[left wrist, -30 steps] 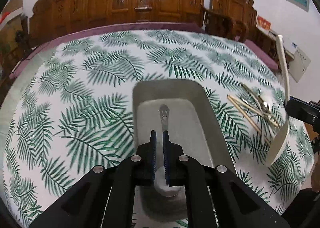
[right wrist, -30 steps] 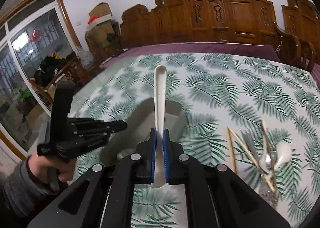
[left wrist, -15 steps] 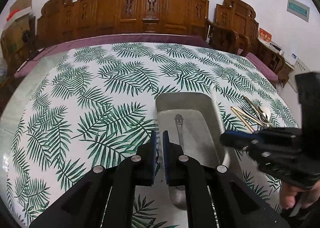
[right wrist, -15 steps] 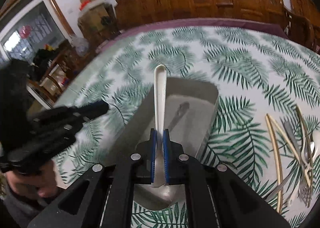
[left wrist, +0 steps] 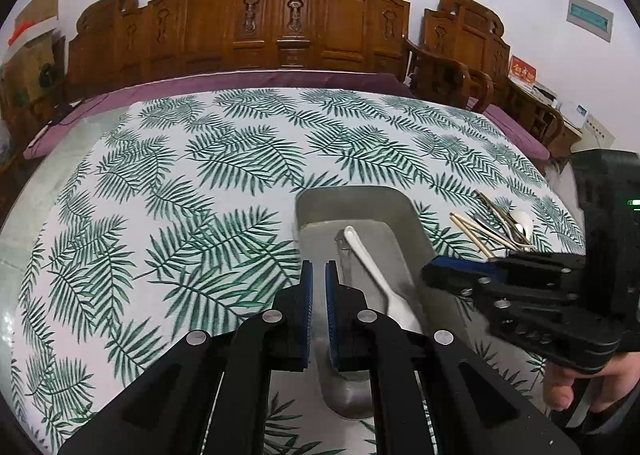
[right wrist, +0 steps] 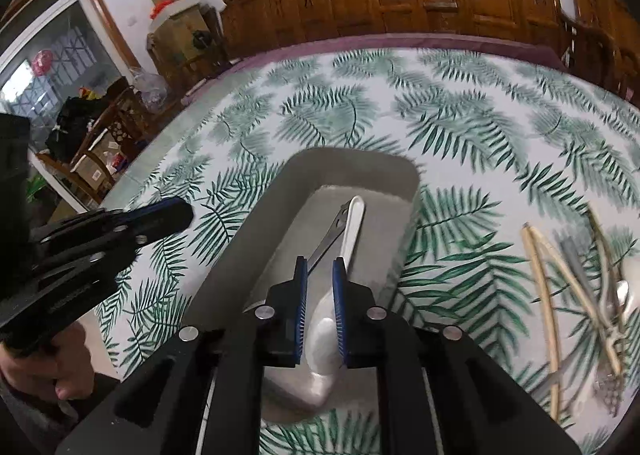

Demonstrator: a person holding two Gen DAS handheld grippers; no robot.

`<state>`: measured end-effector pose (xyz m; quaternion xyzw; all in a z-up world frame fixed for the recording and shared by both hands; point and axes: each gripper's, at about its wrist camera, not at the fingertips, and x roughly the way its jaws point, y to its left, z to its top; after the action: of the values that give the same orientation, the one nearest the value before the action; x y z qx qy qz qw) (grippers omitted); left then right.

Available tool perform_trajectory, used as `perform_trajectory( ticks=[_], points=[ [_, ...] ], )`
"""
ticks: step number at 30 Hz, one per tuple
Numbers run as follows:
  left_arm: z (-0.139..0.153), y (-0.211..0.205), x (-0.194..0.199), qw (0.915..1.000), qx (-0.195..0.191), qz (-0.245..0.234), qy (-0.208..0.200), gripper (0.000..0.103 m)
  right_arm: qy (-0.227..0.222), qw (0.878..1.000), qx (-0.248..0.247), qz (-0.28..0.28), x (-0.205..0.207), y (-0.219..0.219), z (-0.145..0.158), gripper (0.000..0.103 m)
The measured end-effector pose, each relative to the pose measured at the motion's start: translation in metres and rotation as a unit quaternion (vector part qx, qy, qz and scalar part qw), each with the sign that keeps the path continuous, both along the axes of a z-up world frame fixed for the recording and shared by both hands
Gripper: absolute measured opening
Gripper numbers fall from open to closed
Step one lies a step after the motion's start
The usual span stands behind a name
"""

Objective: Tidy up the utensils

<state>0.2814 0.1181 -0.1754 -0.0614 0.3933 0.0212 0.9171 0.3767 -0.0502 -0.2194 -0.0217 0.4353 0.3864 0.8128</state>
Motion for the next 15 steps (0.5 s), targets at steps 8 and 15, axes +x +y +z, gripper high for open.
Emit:
perform_trajectory(
  ticks=[8,15],
  points=[
    [0.005,-0.035,0.005,0.9993,-0.015,-0.032,-0.014,0.006,-0.073,0.996,-0.021,-0.044,-0.004,-0.083,0.031,0.016],
    [0.004,-0.077,0.011,0.9976,-0.011,-0.066,-0.017,0.024,-0.112,0.985,-0.068,-0.116,0.009,-0.159,0.029,0.016]
  ],
)
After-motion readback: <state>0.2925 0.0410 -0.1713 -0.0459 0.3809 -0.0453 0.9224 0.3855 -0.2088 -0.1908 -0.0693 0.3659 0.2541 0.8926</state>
